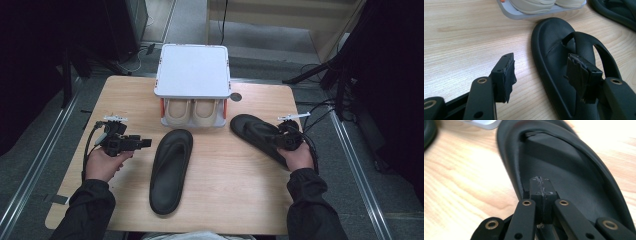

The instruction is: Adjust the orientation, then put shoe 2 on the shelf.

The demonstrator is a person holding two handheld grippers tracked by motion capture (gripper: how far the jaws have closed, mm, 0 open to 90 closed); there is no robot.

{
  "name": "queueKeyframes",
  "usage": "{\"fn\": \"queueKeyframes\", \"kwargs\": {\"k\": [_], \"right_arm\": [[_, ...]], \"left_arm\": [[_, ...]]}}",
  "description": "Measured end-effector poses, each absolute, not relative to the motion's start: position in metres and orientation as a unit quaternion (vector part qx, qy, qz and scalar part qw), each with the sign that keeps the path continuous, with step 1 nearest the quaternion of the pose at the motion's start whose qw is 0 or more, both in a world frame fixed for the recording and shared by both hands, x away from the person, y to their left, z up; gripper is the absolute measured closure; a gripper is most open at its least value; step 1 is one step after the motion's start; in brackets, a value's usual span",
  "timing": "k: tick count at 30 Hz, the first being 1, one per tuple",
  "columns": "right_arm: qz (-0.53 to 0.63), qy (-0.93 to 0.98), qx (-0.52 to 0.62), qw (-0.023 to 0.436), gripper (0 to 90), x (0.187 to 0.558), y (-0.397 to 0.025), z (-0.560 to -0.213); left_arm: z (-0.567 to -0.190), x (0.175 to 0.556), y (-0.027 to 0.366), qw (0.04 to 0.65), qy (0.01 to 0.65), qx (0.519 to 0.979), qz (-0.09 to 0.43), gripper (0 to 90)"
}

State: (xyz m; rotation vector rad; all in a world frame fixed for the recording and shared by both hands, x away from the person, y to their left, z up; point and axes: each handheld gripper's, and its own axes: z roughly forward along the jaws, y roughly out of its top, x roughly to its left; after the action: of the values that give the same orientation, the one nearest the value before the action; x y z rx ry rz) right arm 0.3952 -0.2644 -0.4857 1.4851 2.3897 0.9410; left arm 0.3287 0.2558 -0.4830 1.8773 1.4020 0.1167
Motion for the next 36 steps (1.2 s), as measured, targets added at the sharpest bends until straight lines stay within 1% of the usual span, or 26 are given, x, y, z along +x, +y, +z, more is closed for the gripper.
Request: {"fn": "queueKeyframes", "kwargs": {"k": [11,14,17,23,26,27,30,34,36], "right_arm": [[0.32,0.817,0.475,0.069,88.5,0.384,-0.25,-0.486],[0.333,0.81,0.477,0.073,86.4,0.385,-0.255,-0.483],[0.346,0.802,0.479,0.083,81.7,0.384,-0.262,-0.479],[0.358,0.793,0.485,0.09,80.3,0.386,-0.273,-0.474],[0.369,0.785,0.488,0.1,75.2,0.387,-0.279,-0.471],[0.371,0.783,0.489,0.103,71.9,0.387,-0.281,-0.47],[0.372,0.779,0.492,0.115,65.8,0.389,-0.289,-0.47],[0.376,0.773,0.497,0.119,65.1,0.393,-0.296,-0.471],[0.373,0.773,0.501,0.114,62.7,0.395,-0.298,-0.473]], "left_arm": [[-0.483,0.329,0.256,0.382,0.55,0.741,0.042,40.3],[-0.484,0.329,0.255,0.383,0.553,0.739,0.042,40.0],[-0.484,0.33,0.254,0.384,0.552,0.739,0.04,40.0],[-0.484,0.329,0.254,0.381,0.552,0.74,0.041,39.9],[-0.484,0.328,0.255,0.381,0.553,0.74,0.044,39.9],[-0.484,0.327,0.256,0.382,0.553,0.739,0.043,39.9],[-0.484,0.326,0.257,0.381,0.553,0.74,0.042,39.8],[-0.485,0.324,0.257,0.381,0.555,0.738,0.046,39.8],[-0.485,0.322,0.258,0.38,0.554,0.74,0.046,40.4]]}}
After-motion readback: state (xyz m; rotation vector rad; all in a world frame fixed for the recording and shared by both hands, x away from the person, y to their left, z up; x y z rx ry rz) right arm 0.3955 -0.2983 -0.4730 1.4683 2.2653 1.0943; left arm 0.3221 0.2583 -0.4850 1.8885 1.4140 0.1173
